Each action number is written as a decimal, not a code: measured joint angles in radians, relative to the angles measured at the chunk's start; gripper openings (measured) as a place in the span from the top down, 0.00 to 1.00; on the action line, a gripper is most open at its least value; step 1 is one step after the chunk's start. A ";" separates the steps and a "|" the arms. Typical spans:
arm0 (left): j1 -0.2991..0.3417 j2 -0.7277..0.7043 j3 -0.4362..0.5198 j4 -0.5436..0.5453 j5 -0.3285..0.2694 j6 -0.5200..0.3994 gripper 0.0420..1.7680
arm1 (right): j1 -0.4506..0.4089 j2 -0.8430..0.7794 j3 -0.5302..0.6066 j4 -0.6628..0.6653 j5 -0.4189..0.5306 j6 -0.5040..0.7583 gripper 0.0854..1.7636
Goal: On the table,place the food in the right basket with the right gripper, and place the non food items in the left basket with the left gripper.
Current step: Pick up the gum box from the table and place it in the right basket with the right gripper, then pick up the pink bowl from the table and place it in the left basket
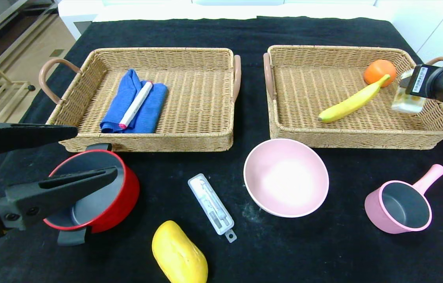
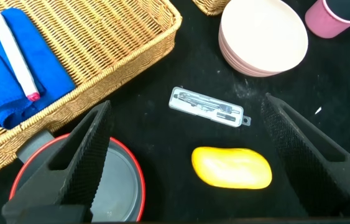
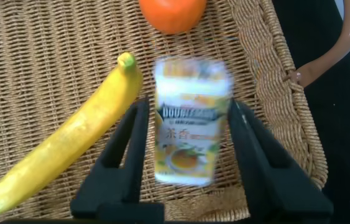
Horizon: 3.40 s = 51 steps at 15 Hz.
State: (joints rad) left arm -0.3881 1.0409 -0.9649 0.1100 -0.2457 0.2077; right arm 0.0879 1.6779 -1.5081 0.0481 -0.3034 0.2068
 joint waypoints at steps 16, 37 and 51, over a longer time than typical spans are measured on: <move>0.000 -0.002 0.001 0.001 0.000 0.001 0.03 | 0.096 -0.105 0.047 0.151 0.050 -0.010 0.09; -0.001 -0.010 0.009 0.001 -0.003 0.004 0.03 | 0.496 -0.137 0.053 0.533 0.188 0.380 0.04; -0.002 -0.011 0.014 0.006 -0.008 0.004 0.03 | 0.546 0.038 0.036 0.495 0.211 0.386 0.04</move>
State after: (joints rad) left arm -0.3900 1.0300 -0.9511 0.1160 -0.2534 0.2117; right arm 0.6336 1.7160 -1.4726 0.5434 -0.0928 0.5932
